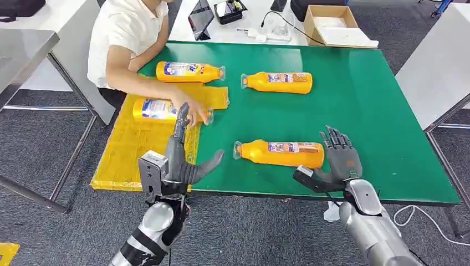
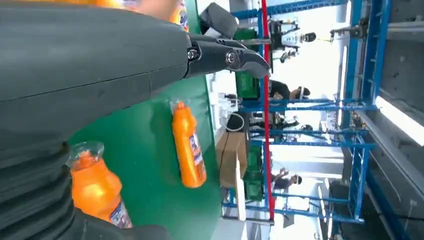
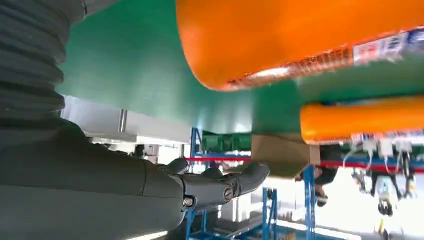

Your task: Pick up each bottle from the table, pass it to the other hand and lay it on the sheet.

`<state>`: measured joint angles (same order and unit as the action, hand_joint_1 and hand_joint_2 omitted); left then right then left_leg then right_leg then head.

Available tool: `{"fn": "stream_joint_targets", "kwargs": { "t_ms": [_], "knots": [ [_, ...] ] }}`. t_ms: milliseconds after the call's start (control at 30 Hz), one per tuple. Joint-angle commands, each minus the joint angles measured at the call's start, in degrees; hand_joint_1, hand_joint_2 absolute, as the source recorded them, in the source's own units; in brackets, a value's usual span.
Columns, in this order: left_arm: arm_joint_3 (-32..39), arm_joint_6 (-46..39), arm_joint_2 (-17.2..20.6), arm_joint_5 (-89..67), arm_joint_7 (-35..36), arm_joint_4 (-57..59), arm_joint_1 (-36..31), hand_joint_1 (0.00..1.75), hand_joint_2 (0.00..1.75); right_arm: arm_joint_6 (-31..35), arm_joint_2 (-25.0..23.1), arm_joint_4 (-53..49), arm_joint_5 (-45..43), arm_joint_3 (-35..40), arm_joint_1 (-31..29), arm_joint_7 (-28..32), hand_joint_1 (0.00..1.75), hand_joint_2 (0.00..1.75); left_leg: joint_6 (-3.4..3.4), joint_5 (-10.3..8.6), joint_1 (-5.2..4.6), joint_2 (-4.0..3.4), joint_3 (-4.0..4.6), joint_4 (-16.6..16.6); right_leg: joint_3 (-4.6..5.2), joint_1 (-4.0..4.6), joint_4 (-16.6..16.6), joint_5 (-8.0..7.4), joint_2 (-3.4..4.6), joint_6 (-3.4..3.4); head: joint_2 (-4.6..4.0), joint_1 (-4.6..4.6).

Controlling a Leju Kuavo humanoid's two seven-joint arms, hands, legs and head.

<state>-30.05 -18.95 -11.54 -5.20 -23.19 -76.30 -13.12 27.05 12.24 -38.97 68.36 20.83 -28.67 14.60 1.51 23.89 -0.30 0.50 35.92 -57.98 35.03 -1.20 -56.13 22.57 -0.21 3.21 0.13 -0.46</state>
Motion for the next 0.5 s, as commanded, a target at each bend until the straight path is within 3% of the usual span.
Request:
{"fn": "stream_joint_targets", "kwargs": {
  "t_ms": [33, 200, 233, 367, 500],
  "knots": [
    [-3.1, 0.9, 0.1, 1.8, -0.5, 4.6, -3.8, 0.00, 1.75, -6.1, -5.1, 14.6, -3.5, 3.9, -6.6, 4.5, 0.00, 1.75, -0.12, 0.13, 0.08, -0.13, -0.31, 0.0, -0.27, 0.09, 0.0, 0.09, 0.11, -0.17, 0.00, 0.02],
    [-2.7, 1.6, 0.2, 4.3, -0.2, 5.2, -4.8, 0.00, 1.75, -9.7, -7.9, 17.7, -4.0, 5.3, -8.7, 3.5, 0.00, 1.75, -0.07, 0.04, 0.03, -0.14, -0.13, 0.0, -0.07, 0.04, 0.0, 0.01, 0.11, -0.09, 0.00, 0.00],
    [-2.7, 1.7, 0.3, 4.5, -0.2, 5.1, -4.9, 0.00, 1.75, -10.3, -8.4, 18.0, -3.7, 5.8, -9.1, 2.9, 0.00, 1.75, -0.17, 0.20, 0.10, -0.29, -0.47, 0.0, -0.37, 0.11, 0.0, 0.12, 0.24, -0.24, 0.00, 0.02],
    [-2.9, 2.3, 0.9, 5.0, -0.1, 4.1, -4.5, 0.00, 1.75, -15.1, -8.0, 18.6, -3.4, 7.5, -9.6, 2.8, 0.00, 1.75, -0.09, 0.08, 0.08, -0.21, -0.25, 0.0, -0.18, 0.08, 0.0, 0.04, 0.15, -0.13, 0.00, 0.02],
    [-2.9, 2.5, 1.0, 5.0, -0.1, 4.4, -4.7, 0.00, 1.75, -15.4, -7.6, 18.3, -5.4, 6.8, -8.6, 4.5, 0.00, 1.75, -0.07, 0.03, 0.05, -0.08, -0.22, 0.0, -0.15, 0.05, 0.0, 0.04, 0.02, -0.09, 0.00, 0.02]
  ]
}}
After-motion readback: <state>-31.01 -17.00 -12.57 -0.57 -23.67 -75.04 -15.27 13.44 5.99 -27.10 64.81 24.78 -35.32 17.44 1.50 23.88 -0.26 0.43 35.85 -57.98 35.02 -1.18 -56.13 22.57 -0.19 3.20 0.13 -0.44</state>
